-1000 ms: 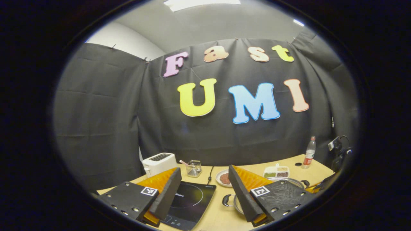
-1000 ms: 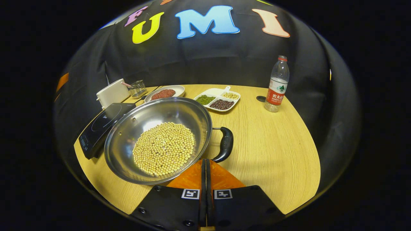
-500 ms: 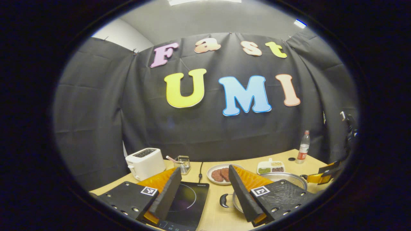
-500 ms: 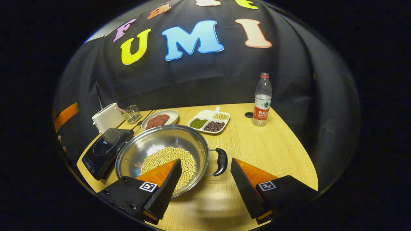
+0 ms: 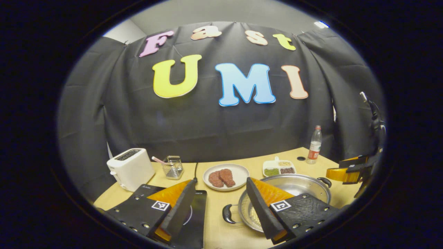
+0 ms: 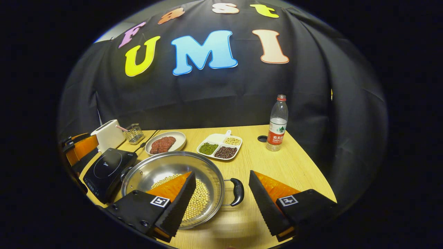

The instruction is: First push the handle of the pot to place it horizontally, then grasp the pot with both hands and set it on the induction cooktop.

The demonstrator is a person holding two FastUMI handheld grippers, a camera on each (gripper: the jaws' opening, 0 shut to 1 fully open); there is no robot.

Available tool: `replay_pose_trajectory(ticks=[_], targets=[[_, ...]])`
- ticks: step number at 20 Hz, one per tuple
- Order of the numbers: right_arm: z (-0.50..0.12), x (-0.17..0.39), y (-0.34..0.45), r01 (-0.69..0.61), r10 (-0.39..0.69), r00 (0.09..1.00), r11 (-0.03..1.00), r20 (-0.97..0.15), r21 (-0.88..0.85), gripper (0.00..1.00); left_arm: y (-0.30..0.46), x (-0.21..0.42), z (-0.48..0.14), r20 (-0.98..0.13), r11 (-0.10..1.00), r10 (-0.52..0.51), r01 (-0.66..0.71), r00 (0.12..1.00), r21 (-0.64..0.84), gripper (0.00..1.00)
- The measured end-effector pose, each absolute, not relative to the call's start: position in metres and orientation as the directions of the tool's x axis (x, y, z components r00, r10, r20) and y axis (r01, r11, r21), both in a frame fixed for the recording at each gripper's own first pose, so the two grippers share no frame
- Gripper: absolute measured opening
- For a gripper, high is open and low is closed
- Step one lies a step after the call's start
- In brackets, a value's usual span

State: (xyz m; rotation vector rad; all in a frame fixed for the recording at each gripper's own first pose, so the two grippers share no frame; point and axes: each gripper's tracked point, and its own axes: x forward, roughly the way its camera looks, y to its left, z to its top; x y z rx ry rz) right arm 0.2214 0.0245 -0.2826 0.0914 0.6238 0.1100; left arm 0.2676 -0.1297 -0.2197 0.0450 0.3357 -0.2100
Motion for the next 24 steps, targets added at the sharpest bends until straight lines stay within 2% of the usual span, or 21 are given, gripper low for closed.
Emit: replay_pose_trajectory(ticks=[6,7,8,10,21,24], targets=[[-0.294,0.231,0.022,-0.053,0.106,0.800,0.993,-0.591,0.107,0.98,-0.152,0.277,-0.267,-0.436,0.962,-0.250,0.272,0.864,-0.013,0.87],[-0.297,0.232,0.022,-0.050,0.105,0.796,0.993,-0.596,0.108,0.98,-0.152,0.276,-0.276,-0.453,0.962,-0.251,0.273,0.856,-0.017,0.90],[-0.300,0.233,0.021,-0.047,0.102,0.794,0.993,-0.599,0.107,0.98,-0.153,0.276,-0.283,-0.465,0.962,-0.250,0.273,0.849,-0.020,0.87],[-0.305,0.236,0.021,-0.044,0.099,0.790,0.993,-0.605,0.105,0.98,-0.153,0.277,-0.291,-0.482,0.961,-0.250,0.275,0.840,-0.019,0.90],[-0.332,0.242,0.022,-0.041,0.079,0.755,0.996,-0.650,0.073,0.98,-0.156,0.276,-0.352,-0.599,0.961,-0.249,0.270,0.761,-0.056,0.87],[-0.339,0.241,0.024,-0.042,0.081,0.737,0.996,-0.671,0.074,0.98,-0.157,0.275,-0.363,-0.621,0.962,-0.249,0.264,0.743,-0.070,0.90]])
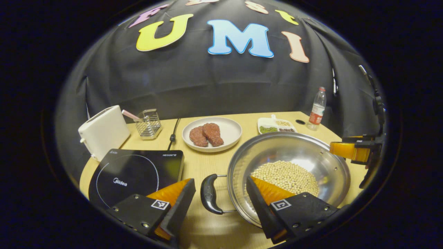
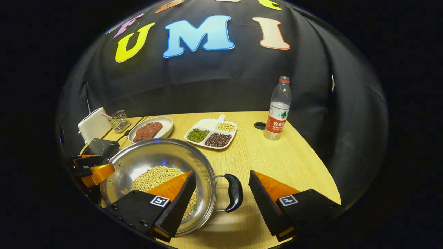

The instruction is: First push the handle of the pot to place it horizontally, then grasp the pot with both hands and set it on the induction cooktop.

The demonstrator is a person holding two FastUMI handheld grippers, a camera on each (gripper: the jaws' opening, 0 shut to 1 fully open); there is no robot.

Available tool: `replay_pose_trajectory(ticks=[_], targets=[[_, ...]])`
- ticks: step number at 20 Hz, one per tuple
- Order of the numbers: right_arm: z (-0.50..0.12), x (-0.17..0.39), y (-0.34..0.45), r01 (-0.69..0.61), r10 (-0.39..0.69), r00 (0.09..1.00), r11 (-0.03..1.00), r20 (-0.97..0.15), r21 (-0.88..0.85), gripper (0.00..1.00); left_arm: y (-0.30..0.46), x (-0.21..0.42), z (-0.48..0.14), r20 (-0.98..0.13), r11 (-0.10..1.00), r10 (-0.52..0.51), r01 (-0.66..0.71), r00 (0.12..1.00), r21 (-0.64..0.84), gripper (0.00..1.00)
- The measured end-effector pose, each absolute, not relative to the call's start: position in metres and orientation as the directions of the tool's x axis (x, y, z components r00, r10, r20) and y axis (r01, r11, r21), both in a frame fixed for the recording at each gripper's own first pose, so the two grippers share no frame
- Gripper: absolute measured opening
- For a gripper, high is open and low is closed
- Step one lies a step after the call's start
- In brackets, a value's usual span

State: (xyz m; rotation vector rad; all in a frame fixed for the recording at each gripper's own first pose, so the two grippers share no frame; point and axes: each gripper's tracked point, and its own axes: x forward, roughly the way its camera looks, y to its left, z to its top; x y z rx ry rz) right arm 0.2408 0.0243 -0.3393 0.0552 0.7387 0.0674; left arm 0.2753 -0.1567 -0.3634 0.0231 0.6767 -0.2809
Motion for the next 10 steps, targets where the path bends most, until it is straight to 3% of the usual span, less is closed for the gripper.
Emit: replay_pose_trajectory(ticks=[8,10], targets=[[-0.364,0.240,0.024,-0.024,0.053,0.686,0.998,-0.726,0.051,0.98,-0.157,0.274,-0.384,-0.666,0.966,-0.232,0.250,0.709,-0.070,0.88],[-0.368,0.239,0.022,-0.023,0.045,0.675,0.999,-0.737,0.039,0.94,-0.158,0.275,-0.386,-0.670,0.966,-0.227,0.249,0.707,-0.065,0.88]])
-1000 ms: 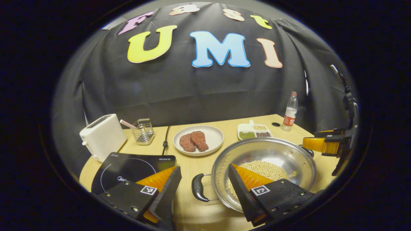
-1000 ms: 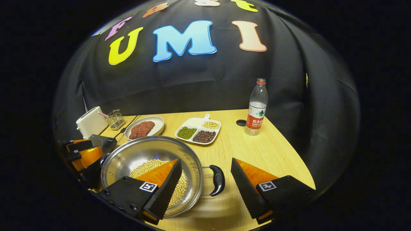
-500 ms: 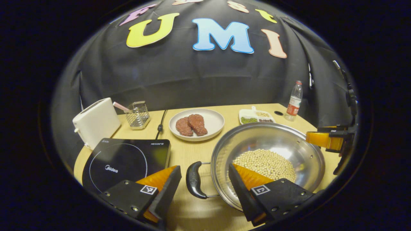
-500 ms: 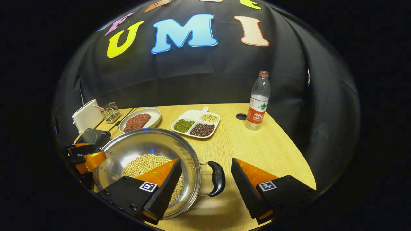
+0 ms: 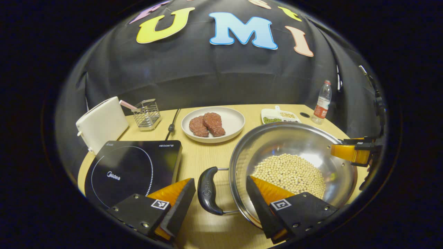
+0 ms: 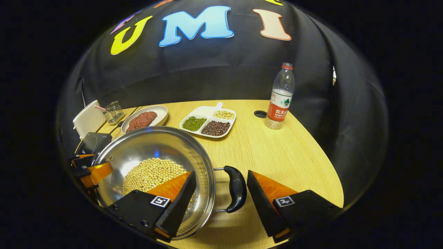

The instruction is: First push the handle of the pot to place it horizontally, then grasp the pot with both hands and set it on the induction cooktop.

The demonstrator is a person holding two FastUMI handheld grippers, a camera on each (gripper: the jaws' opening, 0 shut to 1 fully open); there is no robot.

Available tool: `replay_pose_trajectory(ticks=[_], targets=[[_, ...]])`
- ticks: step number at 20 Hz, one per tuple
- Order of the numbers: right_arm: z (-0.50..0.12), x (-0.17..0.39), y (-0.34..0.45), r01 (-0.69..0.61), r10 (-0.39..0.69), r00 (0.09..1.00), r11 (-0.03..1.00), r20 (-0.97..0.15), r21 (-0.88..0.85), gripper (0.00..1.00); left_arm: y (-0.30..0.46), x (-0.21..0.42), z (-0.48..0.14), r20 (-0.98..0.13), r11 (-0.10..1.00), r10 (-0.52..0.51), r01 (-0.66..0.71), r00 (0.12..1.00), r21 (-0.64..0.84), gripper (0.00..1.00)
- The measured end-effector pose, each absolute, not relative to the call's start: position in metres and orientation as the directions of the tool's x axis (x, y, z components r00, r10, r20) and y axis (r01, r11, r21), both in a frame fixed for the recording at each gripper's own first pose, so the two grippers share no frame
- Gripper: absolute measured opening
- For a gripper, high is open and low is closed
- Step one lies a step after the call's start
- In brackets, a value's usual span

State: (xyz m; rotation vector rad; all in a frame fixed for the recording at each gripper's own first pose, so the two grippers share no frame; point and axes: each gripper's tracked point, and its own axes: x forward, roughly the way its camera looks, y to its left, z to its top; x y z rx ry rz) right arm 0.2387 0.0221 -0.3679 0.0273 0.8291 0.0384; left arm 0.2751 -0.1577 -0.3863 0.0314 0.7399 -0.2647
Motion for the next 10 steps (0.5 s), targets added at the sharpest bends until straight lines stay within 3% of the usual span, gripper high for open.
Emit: replay_pose_trajectory(ticks=[3,6,7,9,10], targets=[[-0.373,0.233,0.019,-0.028,0.032,0.652,0.999,-0.758,0.018,0.83,-0.160,0.276,-0.389,-0.676,0.965,-0.226,0.253,0.701,-0.061,0.87],[-0.375,0.233,0.018,-0.030,0.030,0.650,0.999,-0.759,0.013,0.82,-0.162,0.275,-0.394,-0.688,0.966,-0.222,0.253,0.691,-0.058,0.87],[-0.375,0.233,0.019,-0.028,0.031,0.646,0.999,-0.763,0.017,0.67,-0.162,0.275,-0.396,-0.693,0.966,-0.220,0.250,0.687,-0.059,0.80],[-0.375,0.232,0.019,-0.022,0.035,0.642,0.999,-0.766,0.027,0.68,-0.160,0.272,-0.399,-0.703,0.969,-0.210,0.242,0.679,-0.055,0.77],[-0.375,0.233,0.019,-0.021,0.035,0.643,0.999,-0.765,0.028,0.65,-0.160,0.274,-0.398,-0.698,0.969,-0.210,0.238,0.685,-0.059,0.70]])
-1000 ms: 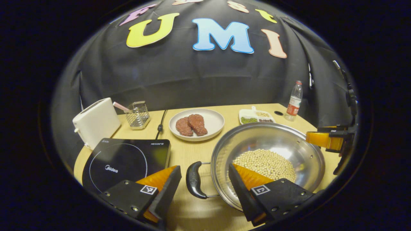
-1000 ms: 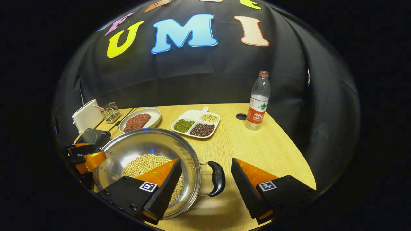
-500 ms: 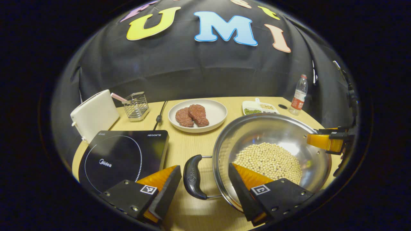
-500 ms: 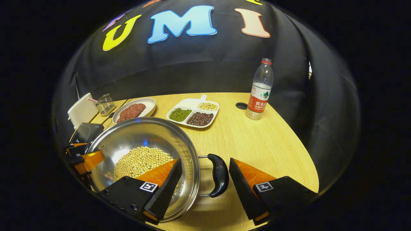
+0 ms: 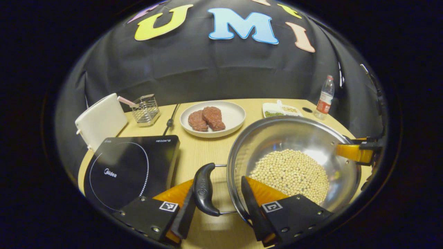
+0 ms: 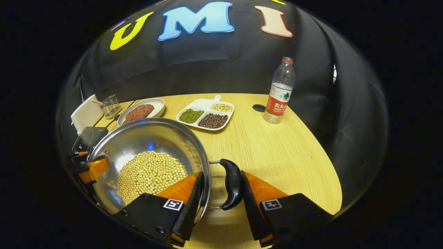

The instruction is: First push the handle of the pot to place it horizontally, then grasp the pot with both hands and set it on the induction cooktop.

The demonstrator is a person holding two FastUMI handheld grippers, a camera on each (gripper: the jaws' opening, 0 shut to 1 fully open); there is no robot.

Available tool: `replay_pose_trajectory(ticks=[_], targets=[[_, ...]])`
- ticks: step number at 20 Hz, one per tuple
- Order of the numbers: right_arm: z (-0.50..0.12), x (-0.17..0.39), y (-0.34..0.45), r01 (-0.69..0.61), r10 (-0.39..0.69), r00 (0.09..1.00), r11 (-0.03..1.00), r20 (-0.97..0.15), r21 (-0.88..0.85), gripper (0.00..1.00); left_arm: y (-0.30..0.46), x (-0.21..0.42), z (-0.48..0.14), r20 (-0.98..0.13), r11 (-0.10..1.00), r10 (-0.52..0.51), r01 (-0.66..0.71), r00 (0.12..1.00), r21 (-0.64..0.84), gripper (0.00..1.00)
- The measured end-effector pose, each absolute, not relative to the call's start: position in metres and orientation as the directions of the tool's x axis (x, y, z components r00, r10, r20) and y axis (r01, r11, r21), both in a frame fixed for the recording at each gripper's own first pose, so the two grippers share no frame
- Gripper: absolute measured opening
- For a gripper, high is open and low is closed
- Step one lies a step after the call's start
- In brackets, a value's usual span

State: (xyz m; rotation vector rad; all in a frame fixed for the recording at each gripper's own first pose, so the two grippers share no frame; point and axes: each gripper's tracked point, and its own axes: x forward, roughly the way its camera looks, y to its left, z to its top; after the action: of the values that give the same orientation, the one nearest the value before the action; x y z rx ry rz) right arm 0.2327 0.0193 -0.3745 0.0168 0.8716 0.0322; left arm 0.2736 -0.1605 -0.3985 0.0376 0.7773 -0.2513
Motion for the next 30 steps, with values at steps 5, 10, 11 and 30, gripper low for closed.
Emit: replay_pose_trajectory(ticks=[5,10,11,30], targets=[[-0.370,0.230,0.023,-0.004,0.026,0.642,1.000,-0.766,0.031,0.58,-0.159,0.277,-0.395,-0.699,0.976,-0.202,0.196,0.686,-0.090,0.64],[-0.362,0.222,0.027,-0.008,0.018,0.638,1.000,-0.770,0.017,0.52,-0.153,0.278,-0.388,-0.694,0.975,-0.220,0.179,0.685,-0.132,0.63],[-0.357,0.220,0.028,-0.005,0.019,0.639,1.000,-0.769,0.020,0.49,-0.151,0.276,-0.381,-0.687,0.975,-0.218,0.181,0.693,-0.127,0.59],[-0.286,0.206,0.133,-0.001,0.044,0.685,0.998,-0.727,0.060,0.49,-0.032,0.288,-0.310,-0.613,0.976,-0.213,0.201,0.761,-0.089,0.56]])
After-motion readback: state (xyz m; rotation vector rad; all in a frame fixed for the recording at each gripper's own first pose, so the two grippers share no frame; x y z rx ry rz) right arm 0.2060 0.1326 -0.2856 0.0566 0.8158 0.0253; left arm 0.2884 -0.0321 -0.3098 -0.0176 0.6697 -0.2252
